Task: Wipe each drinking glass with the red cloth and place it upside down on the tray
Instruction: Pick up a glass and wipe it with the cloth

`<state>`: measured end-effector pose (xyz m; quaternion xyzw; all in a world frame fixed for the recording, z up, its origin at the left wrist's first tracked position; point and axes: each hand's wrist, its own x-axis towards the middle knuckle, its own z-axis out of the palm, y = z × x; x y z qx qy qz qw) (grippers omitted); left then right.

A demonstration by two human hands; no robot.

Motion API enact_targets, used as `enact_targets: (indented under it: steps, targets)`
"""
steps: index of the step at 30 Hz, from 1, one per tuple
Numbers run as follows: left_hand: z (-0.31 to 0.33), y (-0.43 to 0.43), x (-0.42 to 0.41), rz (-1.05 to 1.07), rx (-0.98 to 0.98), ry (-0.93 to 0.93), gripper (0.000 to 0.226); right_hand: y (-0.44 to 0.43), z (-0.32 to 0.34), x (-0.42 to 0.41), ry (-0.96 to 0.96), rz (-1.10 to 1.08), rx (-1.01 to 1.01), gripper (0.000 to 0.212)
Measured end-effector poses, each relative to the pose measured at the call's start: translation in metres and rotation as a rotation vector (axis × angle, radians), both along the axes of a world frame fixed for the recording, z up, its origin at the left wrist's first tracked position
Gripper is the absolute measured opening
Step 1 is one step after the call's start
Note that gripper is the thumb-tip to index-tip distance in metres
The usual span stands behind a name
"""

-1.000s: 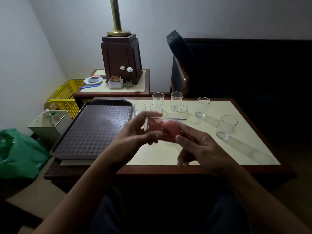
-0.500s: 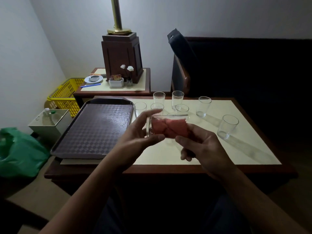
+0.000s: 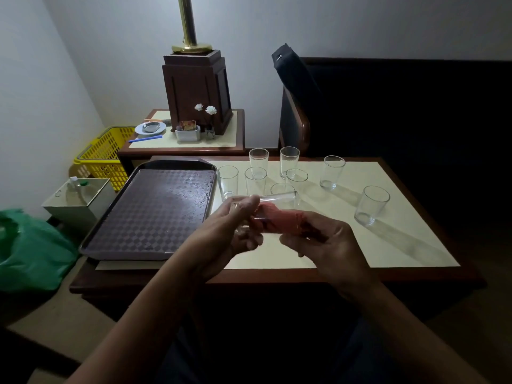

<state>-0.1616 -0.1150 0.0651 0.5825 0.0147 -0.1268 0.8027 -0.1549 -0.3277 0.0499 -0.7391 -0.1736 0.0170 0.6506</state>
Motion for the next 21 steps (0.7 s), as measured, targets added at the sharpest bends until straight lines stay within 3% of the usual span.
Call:
enact_targets:
  steps: [4, 7, 9, 12, 15, 16, 18, 21]
  targets:
    - [-0.005, 0.012, -0.003, 0.057, 0.122, -0.219, 0.048, -0.010, -0.001, 0.009, 0.200, 0.036, 0.084, 0.026]
    - [-0.009, 0.028, -0.004, 0.073, 0.273, -0.299, 0.050, -0.018, 0.003, 0.016, 0.520, -0.020, 0.461, 0.024]
    - [-0.012, 0.035, -0.003, 0.115, 0.264, -0.248, 0.050, -0.027, 0.008, 0.024, 0.571, -0.185, 0.601, 0.020]
    - [-0.017, 0.033, -0.003, 0.133, 0.097, -0.112, 0.054, -0.028, 0.012, 0.028, 0.313, -0.385, 0.449, 0.008]
    - [-0.016, 0.021, 0.001, 0.121, -0.021, -0.031, 0.058, -0.014, 0.009, 0.015, -0.047, -0.140, 0.027, 0.010]
    - [-0.015, 0.018, 0.003, 0.111, -0.043, 0.001, 0.057, -0.014, 0.005, 0.011, -0.076, 0.009, -0.091, 0.012]
    - [-0.011, 0.018, 0.005, 0.075, -0.053, 0.061, 0.056, -0.016, 0.008, 0.007, -0.004, 0.197, -0.145, 0.012]
    - [-0.008, 0.022, 0.007, -0.048, -0.031, 0.135, 0.054, -0.021, 0.015, 0.009, 0.000, 0.136, -0.045, 0.008]
